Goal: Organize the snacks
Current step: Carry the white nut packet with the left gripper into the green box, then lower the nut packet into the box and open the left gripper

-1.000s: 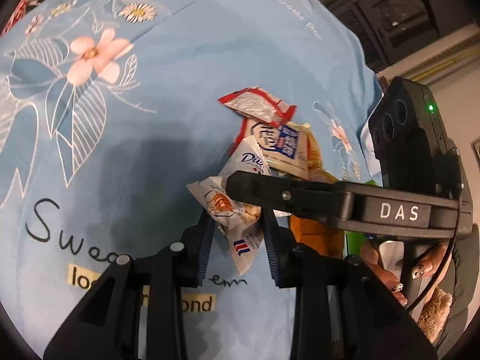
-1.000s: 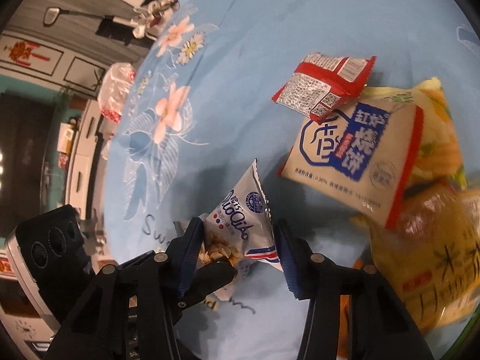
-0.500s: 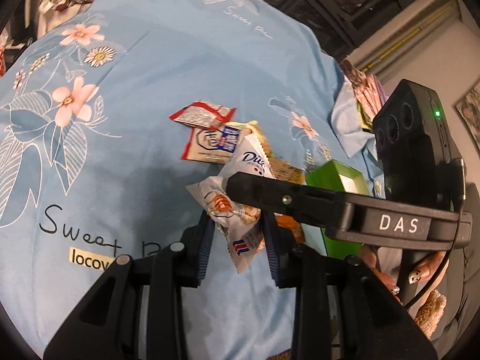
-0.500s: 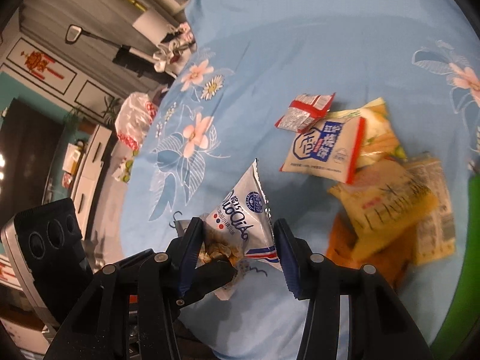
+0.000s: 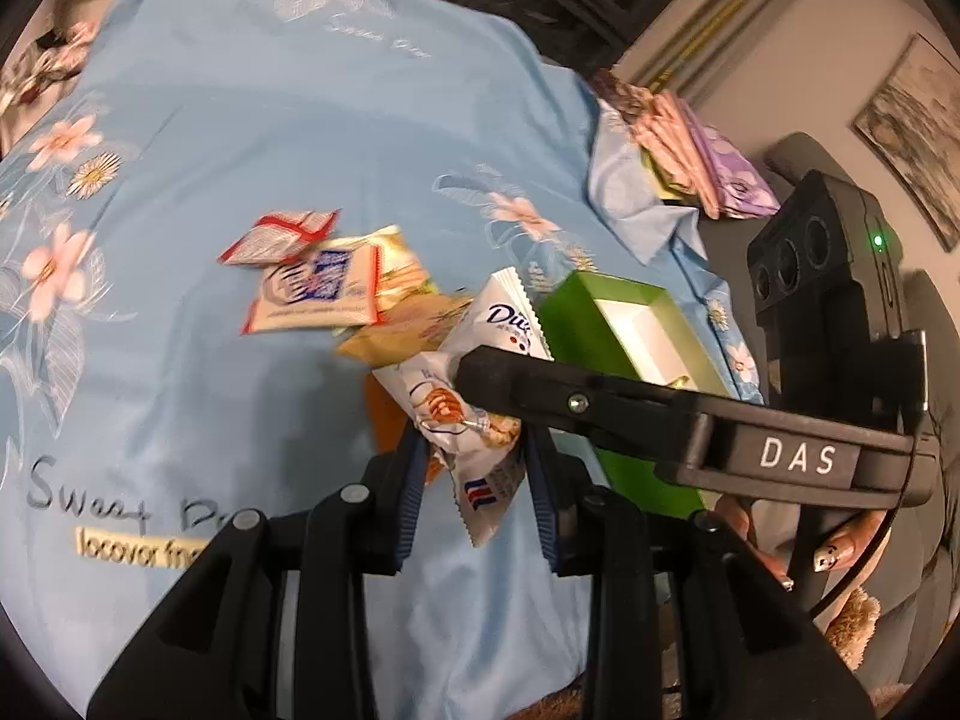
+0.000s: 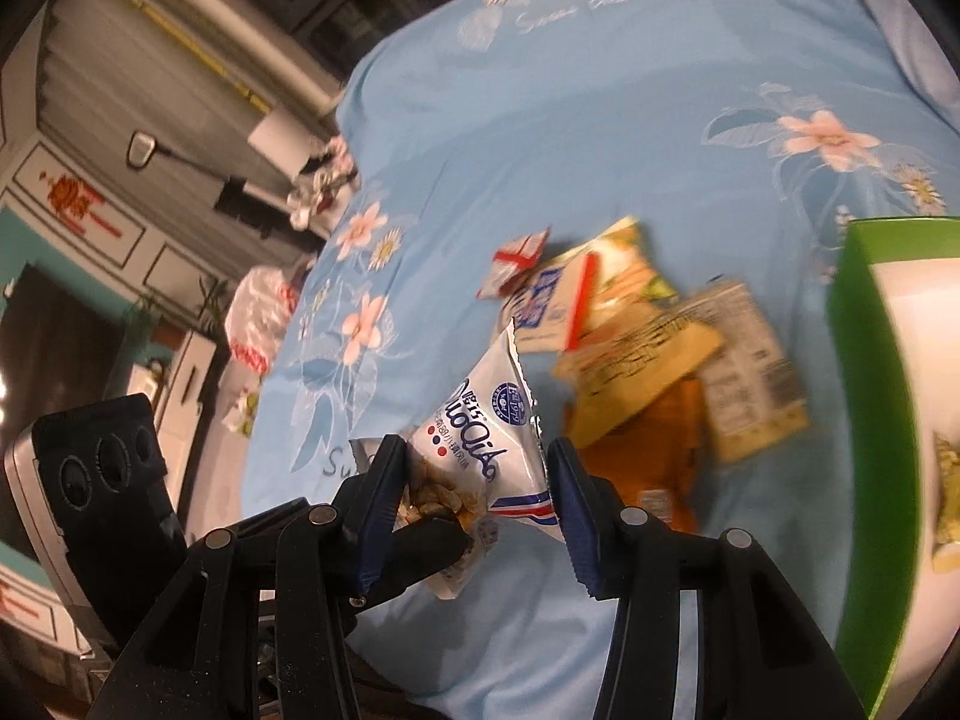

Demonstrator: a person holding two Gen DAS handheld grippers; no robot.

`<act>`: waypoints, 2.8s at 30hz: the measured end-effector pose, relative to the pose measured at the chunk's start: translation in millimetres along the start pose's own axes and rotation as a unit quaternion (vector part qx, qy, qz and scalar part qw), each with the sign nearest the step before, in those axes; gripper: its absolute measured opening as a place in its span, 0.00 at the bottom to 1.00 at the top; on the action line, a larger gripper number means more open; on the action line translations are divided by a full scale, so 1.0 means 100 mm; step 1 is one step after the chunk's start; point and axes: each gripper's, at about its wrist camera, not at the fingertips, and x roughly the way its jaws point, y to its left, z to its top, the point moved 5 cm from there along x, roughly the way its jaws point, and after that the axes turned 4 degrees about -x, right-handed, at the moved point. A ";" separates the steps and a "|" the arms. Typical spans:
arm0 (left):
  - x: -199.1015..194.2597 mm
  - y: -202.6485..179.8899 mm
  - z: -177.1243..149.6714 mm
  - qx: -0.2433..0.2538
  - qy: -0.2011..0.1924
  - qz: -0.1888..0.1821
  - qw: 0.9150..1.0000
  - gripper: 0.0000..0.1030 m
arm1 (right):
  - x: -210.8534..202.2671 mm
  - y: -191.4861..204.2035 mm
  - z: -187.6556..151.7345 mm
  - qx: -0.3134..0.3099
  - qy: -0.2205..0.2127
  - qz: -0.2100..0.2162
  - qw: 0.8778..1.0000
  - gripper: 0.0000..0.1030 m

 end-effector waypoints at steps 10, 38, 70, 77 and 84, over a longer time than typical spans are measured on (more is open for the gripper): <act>0.27 -0.36 0.25 0.038 -0.004 -0.029 0.999 0.31 | -0.33 -0.26 0.19 -0.007 -0.060 -0.027 0.998 0.49; 1.16 -1.52 0.31 0.151 0.060 -0.107 0.981 0.30 | -1.35 -1.37 0.02 0.117 -0.181 -0.113 0.970 0.49; 2.17 -1.66 0.30 0.148 0.143 -0.052 0.977 0.29 | -1.11 -2.40 -0.05 0.257 -0.141 -0.094 0.951 0.48; 2.23 -1.68 0.29 0.149 0.148 -0.036 0.977 0.28 | -1.09 -2.45 -0.08 0.271 -0.135 -0.101 0.948 0.48; 2.28 -1.69 0.27 0.153 0.150 -0.028 0.976 0.29 | -1.09 -2.51 -0.10 0.278 -0.133 -0.109 0.945 0.46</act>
